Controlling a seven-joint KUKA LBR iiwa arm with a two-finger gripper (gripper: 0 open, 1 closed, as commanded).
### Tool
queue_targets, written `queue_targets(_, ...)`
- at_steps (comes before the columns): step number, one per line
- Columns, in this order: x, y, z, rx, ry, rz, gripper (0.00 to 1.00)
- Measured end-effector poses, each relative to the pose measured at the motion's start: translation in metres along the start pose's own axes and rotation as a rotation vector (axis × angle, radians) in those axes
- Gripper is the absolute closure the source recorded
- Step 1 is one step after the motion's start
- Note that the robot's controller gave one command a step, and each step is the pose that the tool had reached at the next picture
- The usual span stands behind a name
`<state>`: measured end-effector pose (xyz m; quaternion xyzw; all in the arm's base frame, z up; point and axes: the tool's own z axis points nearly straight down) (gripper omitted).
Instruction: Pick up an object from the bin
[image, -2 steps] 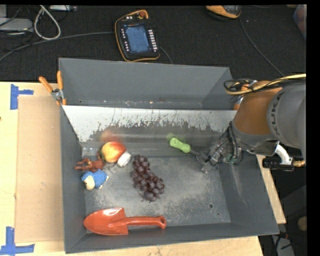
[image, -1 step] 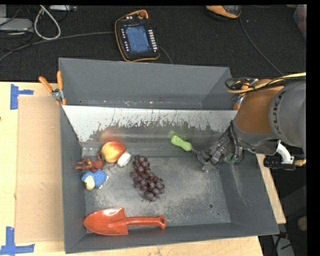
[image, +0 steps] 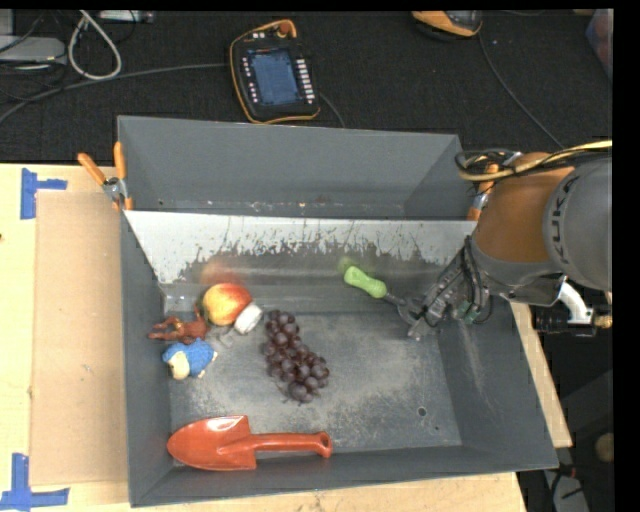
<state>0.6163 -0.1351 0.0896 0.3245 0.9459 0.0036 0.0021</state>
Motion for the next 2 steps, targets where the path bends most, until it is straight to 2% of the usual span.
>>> queue_targets(1,0.000,0.000,-0.006,0.001,0.001,-0.002,1.00)
queue_targets(2,0.002,-0.001,-0.034,0.004,0.010,-0.003,1.00)
